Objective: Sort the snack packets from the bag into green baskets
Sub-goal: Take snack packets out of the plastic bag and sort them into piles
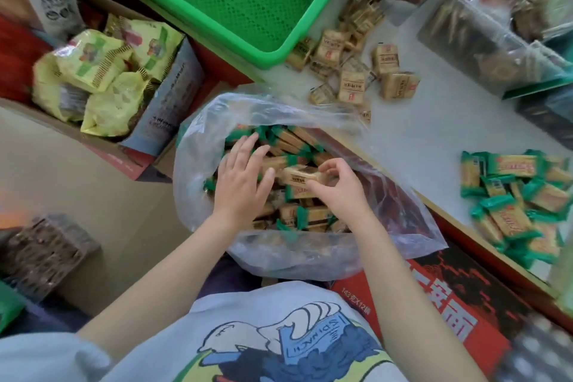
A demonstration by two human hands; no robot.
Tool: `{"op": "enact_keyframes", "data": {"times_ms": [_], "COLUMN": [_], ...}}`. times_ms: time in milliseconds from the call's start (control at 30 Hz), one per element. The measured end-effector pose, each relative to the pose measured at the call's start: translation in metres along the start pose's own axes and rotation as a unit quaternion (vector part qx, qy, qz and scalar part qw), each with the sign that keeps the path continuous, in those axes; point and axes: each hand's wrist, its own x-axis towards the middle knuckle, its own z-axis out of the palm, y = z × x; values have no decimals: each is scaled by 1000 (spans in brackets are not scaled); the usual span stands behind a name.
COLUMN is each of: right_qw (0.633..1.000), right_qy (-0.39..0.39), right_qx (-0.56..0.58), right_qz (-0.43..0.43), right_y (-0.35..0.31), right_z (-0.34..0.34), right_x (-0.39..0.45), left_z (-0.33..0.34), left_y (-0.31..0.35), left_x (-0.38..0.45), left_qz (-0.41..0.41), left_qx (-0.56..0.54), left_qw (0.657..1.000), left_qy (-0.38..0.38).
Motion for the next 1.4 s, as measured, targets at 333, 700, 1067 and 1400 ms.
{"op": "enact_keyframes", "data": {"times_ms": [333,700,1067,1400], "right_qw": [929,990,997,987], "right_qy": [324,134,-11,-59], "right_qx": [181,35,-69,-139], "right_qz": [0,13,-37,48], "right_y": [-8,-6,14,12], "right_z": [-100,-93,32,65], "right_x": [58,78,24,47], "left_z": [34,44,27,23], "left_y": [61,54,-35,-58], "left_x": [109,110,-15,1], "left_qz": [72,55,-53,-78], "left_qx": [191,145,100,84], "left_qw": [960,968,986,977], "left_qy": [-190,-195,-123,-178]}}
